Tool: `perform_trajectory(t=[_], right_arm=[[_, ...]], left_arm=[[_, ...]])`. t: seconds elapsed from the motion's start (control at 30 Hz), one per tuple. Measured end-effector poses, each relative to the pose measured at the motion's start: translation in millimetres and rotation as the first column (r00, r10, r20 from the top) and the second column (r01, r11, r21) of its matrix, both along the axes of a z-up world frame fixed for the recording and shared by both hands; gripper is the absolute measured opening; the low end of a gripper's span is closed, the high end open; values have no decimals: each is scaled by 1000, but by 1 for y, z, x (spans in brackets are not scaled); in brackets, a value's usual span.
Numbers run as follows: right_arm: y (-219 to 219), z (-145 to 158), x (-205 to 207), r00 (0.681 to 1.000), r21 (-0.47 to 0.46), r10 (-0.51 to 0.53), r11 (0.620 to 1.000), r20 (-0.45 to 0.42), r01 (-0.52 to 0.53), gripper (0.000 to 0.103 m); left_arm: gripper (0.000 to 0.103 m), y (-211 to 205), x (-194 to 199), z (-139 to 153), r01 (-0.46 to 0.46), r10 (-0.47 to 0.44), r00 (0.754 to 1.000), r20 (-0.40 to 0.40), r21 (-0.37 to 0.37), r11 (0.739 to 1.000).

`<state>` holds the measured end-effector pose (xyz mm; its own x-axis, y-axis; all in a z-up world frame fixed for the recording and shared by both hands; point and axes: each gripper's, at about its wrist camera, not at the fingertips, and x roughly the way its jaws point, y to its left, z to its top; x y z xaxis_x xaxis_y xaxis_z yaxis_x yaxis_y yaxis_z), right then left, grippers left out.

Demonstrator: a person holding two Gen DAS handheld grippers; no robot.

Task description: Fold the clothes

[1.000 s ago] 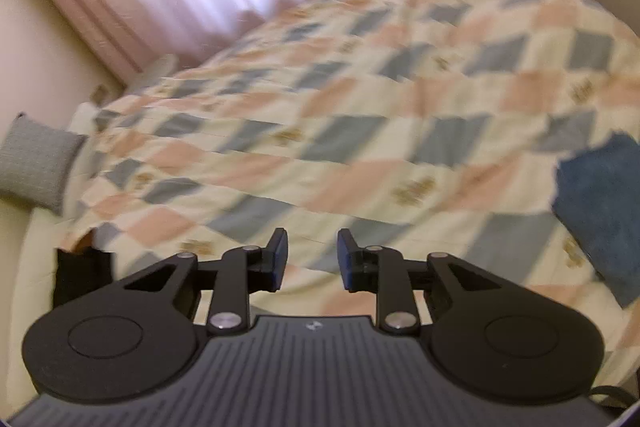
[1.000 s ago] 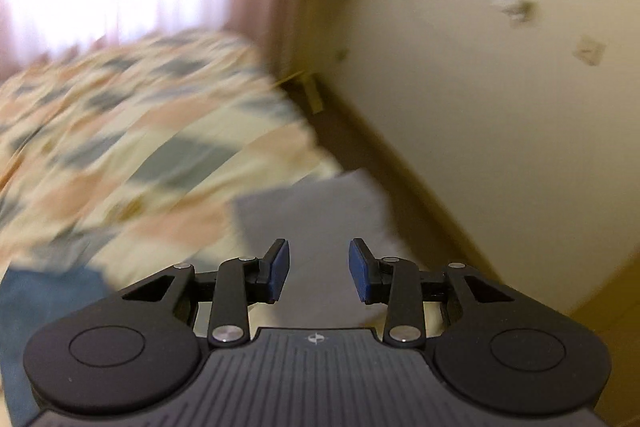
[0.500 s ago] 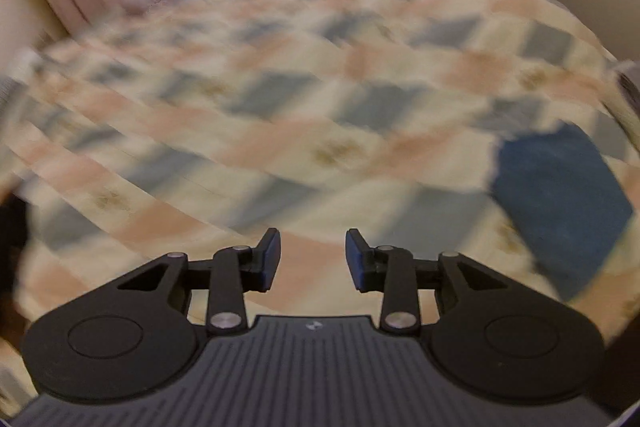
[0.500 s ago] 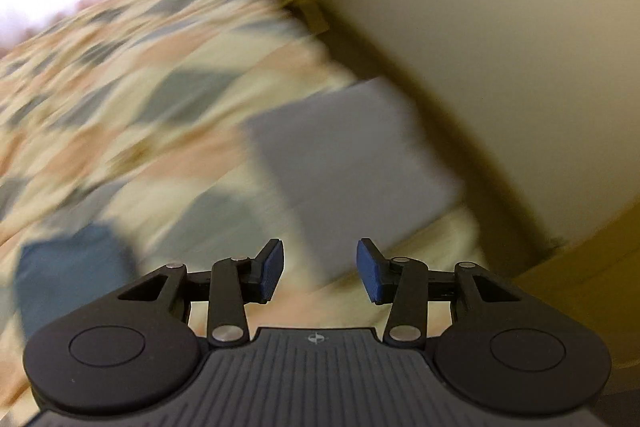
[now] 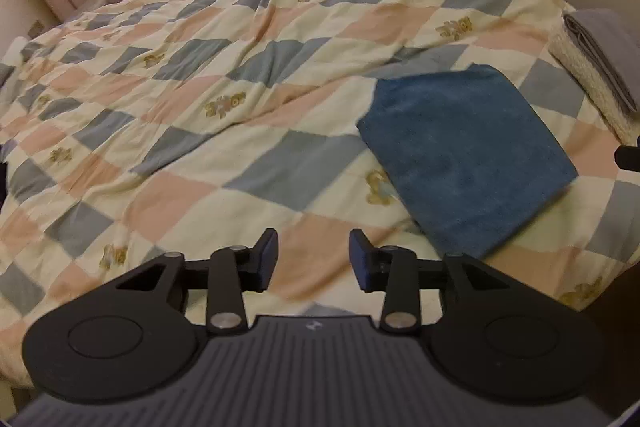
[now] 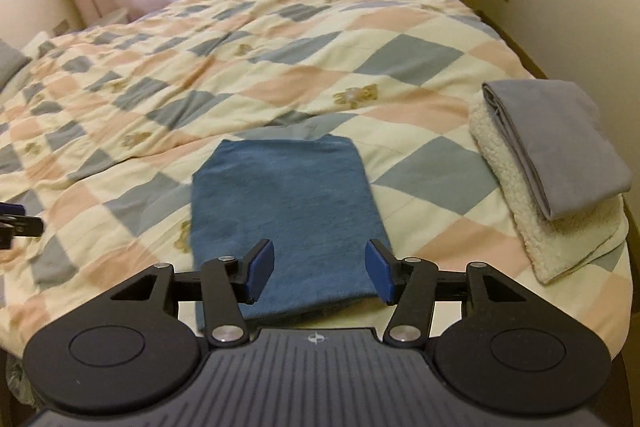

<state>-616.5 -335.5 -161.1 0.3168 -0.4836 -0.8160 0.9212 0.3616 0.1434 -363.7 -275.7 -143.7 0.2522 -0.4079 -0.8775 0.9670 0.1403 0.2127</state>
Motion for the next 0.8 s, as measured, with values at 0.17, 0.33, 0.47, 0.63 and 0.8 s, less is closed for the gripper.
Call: perform_trajectory(t=[0.17, 0.33, 0.47, 0.63, 0.8], right_arm=[[14, -6, -24, 998, 14, 55, 998, -3, -55, 56], [21, -24, -39, 995, 45, 96, 994, -18, -95, 56], [21, -41, -43, 993, 82, 114, 991, -37, -110, 56], [23, -52, -44, 990, 110, 139, 985, -39, -134, 56], [26, -47, -41, 987, 102, 159, 982, -16, -156, 56]], left_arm=[[41, 20, -48, 0, -46, 46, 999, 5, 7, 999], [47, 41, -75, 2, -95, 95, 995, -1, 9, 995], [50, 49, -82, 0, -115, 115, 993, 29, 15, 993], [51, 58, -83, 0, -148, 148, 989, 30, 13, 989], [52, 66, -81, 6, -172, 172, 985, 26, 7, 985]])
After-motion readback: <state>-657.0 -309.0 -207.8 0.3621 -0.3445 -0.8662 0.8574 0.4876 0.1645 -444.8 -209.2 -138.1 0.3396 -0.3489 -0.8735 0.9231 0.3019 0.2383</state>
